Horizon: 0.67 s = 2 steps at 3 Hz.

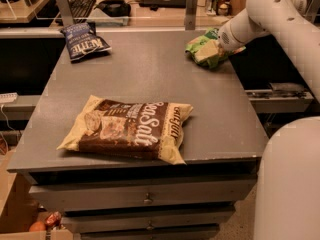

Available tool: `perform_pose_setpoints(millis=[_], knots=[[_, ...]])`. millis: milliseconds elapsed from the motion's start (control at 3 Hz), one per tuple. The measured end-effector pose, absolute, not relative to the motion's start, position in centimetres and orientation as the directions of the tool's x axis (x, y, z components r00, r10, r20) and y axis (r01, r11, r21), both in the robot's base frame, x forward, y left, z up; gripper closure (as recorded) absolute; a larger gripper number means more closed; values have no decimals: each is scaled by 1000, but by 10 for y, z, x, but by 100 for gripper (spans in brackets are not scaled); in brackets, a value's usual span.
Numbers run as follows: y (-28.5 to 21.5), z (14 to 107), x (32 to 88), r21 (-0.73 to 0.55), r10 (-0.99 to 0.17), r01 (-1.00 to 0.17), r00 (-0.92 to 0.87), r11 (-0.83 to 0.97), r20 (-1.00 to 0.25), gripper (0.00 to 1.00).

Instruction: Move green rice chip bag near brown chip bag

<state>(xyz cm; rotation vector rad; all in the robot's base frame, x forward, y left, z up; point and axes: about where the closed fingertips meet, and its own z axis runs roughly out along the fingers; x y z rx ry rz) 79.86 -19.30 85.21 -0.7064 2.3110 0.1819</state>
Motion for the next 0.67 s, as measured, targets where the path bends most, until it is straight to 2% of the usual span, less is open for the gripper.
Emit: perform_pose_setpoints(millis=[333, 667], knots=[[-193, 852, 799, -66, -438, -537, -604, 841, -666, 98], [-193, 852, 799, -66, -438, -537, -604, 841, -666, 77]])
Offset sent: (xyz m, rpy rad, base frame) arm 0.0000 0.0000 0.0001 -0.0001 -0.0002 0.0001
